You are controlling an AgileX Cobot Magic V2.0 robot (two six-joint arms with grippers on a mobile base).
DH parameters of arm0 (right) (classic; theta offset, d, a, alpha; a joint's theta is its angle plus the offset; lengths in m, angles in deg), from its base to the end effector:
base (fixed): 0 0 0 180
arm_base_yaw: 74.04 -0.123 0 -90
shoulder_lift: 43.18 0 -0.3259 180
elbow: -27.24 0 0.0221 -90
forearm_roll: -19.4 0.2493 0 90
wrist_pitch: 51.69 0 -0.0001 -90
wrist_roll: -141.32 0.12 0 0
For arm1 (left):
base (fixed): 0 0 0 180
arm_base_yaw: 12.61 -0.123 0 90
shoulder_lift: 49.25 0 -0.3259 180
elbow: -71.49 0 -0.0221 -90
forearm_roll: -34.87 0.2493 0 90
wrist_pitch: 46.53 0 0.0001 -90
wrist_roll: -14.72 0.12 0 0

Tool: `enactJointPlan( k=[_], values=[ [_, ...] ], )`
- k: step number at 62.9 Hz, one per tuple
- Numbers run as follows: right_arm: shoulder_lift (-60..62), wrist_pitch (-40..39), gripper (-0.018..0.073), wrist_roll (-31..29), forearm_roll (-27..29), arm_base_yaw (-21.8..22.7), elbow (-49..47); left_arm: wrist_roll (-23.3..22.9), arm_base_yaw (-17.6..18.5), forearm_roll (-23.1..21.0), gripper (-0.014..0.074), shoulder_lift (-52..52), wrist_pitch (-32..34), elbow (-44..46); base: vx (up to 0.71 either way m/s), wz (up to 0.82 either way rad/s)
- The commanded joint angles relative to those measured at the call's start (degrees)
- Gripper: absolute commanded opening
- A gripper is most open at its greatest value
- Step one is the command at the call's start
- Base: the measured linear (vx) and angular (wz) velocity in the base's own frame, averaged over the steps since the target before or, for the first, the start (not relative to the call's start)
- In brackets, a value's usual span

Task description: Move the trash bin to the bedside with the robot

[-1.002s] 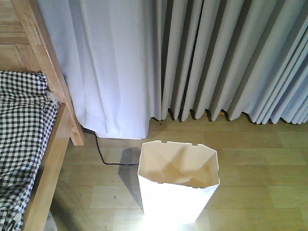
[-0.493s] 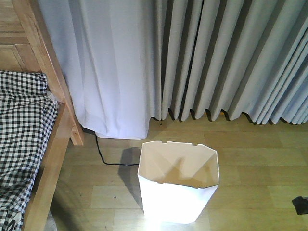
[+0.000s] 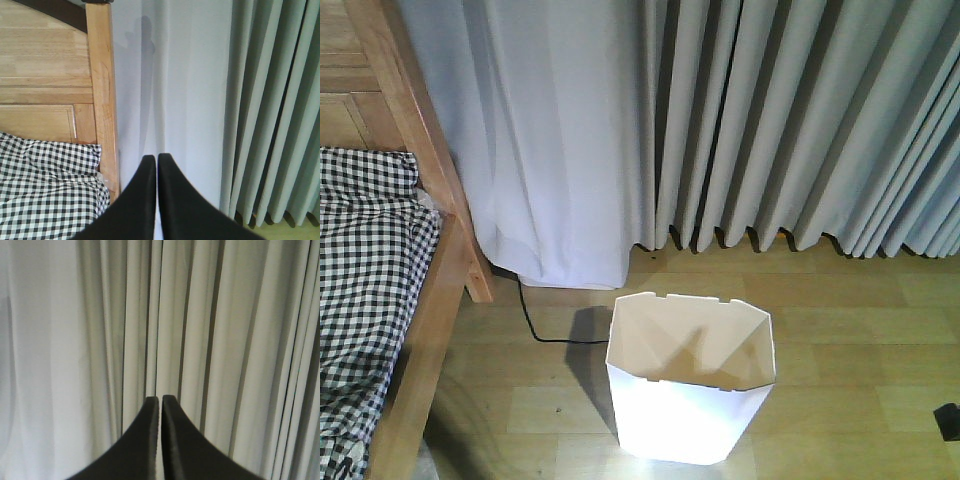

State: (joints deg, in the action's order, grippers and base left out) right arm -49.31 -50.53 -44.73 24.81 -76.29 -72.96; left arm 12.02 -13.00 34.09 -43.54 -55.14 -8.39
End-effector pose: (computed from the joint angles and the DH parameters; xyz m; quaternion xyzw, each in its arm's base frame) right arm 0.0429 0.0019 0.2035 -0.0181 0.6887 0.0108 0.7248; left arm 0.0423 0.0000 0.1877 -0.0240 0.7321 -0.0190 0.6805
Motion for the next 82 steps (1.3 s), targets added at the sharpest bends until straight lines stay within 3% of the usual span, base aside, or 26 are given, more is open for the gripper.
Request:
enactJointPlan(
  k=[1, 23, 82],
  values=[
    [0.71, -3.14, -0.0011, 0.49, -1.04, 0.33, 1.09, -0.52, 0.17, -0.17, -0.0006, -0.56, 4.42, -1.58, 0.00, 0.00],
    [0.71, -3.18, -0.0011, 2.69, -5.41, 0.33, 1.09, -0.52, 0.17, -0.17, -0.0006, -0.56, 4.42, -1.58, 0.00, 0.00],
    [0.71, -2.93, -0.0011, 3.16, -5.41, 0.33, 1.09, -0.52, 0.17, -0.17, -0.0006, -0.56, 4.42, -1.58, 0.00, 0.00]
  ],
)
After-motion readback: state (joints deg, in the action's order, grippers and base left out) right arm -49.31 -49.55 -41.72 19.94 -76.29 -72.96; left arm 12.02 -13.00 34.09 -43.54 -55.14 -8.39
